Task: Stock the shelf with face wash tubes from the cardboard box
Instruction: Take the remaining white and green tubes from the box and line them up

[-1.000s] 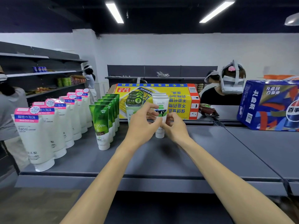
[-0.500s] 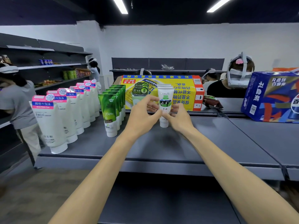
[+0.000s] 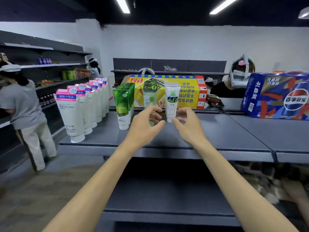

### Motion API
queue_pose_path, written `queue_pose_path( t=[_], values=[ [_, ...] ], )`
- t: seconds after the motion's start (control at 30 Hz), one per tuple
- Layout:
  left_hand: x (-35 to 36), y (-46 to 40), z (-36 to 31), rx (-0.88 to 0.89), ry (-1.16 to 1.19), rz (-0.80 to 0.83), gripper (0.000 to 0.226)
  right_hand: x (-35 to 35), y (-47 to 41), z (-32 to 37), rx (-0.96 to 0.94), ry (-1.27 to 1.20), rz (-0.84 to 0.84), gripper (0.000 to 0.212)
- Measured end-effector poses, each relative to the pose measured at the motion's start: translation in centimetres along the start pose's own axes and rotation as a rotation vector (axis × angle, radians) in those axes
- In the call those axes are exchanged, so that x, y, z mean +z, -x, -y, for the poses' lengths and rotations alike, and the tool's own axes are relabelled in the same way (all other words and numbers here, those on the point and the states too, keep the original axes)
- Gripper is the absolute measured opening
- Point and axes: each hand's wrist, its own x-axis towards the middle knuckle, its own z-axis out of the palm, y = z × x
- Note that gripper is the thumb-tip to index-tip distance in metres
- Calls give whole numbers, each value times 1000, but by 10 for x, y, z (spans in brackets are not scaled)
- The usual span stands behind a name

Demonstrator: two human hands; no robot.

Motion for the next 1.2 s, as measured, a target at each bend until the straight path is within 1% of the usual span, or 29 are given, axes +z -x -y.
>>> queue_pose_path(
  t=[0.1,0.23,0.33,0.4,0.63,0.73,0.9,1.1,1.2],
  values=[
    [-19,34,0,4,13,36,27,1,54,14,6,4,-11,19],
    [-43,79,7,-31,20,70,26,15,124,28,52,-27,-3,19],
    [-52,115,16,-78,63,121,27,28,166,28,110,-25,44,22],
    [-53,140,24,-119,83,141,27,36,192,22,155,25,99,25],
    [-36,227,72,-280,69,219,26,56,269,-17,315,129,283,27],
    [-24,262,93,-367,79,248,24,64,296,-40,381,131,337,28],
    [-9,303,126,-528,73,251,23,79,326,-79,475,146,426,29],
    [6,341,159,-669,41,224,23,100,355,-126,537,154,537,29],
    [15,371,175,-760,70,239,22,117,373,-160,542,232,637,27]
  ],
)
